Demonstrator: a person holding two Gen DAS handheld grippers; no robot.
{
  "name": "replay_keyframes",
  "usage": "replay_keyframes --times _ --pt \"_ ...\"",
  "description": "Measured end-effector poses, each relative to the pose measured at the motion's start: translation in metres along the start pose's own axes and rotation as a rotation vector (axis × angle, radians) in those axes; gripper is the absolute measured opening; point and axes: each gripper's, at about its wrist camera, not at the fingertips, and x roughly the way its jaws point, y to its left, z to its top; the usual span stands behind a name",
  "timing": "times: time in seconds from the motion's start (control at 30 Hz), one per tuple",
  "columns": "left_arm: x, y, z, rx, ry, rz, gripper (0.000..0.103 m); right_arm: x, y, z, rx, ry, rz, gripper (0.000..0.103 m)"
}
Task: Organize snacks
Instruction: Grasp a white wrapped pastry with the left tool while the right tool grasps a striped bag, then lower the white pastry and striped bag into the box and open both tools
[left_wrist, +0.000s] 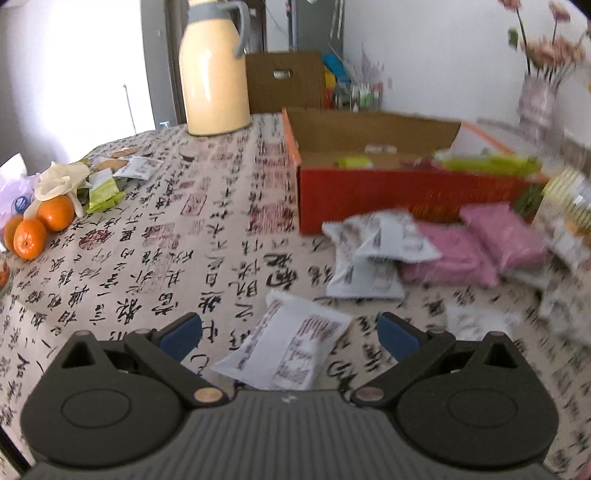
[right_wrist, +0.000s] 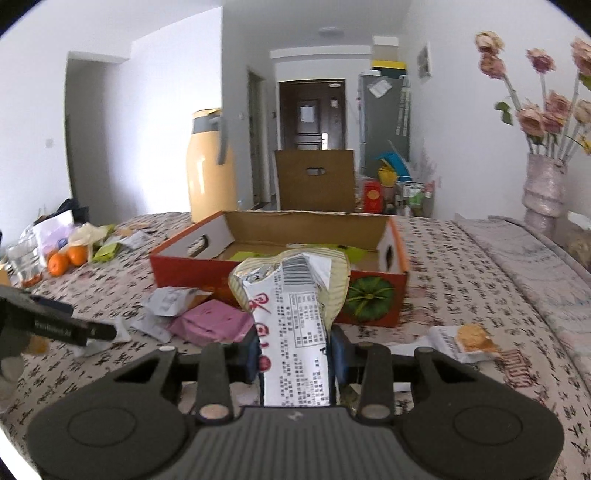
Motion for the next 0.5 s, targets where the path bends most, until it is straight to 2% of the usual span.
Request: replay_keyframes --times 0.07,0.13,0.23,0.3,0.33,0.5 --pt "0.007 0.000 -0.001 0.012 0.021 0.007 0.103 -0.001 -0.005 -0.001 0.014 -0.003 -0.012 0.037" --pt "0.011 0.000 -0.002 0.015 0.037 0.004 0.098 -0.002 -0.010 -0.003 0.026 -0.004 -0.020 0.037" --pt "0.013 0.002 -0.004 0.002 0.043 -0.030 0.080 -0.002 -0.016 -0.006 0.040 -0.002 -0.030 0.037" --pt "0.009 0.001 -0.004 0.007 0.031 -0.056 0.049 -0.002 -0.018 -0.007 0.045 -0.001 -0.034 0.037" --pt "0.007 0.000 -0.004 0.012 0.028 -0.063 0.044 -0.002 -0.019 -0.008 0.047 -0.001 -0.035 0.037" --pt "-0.001 -0.005 -0.009 0.009 0.014 -0.065 0.041 -0.003 -0.023 -0.010 0.058 -0.002 -0.035 0.037"
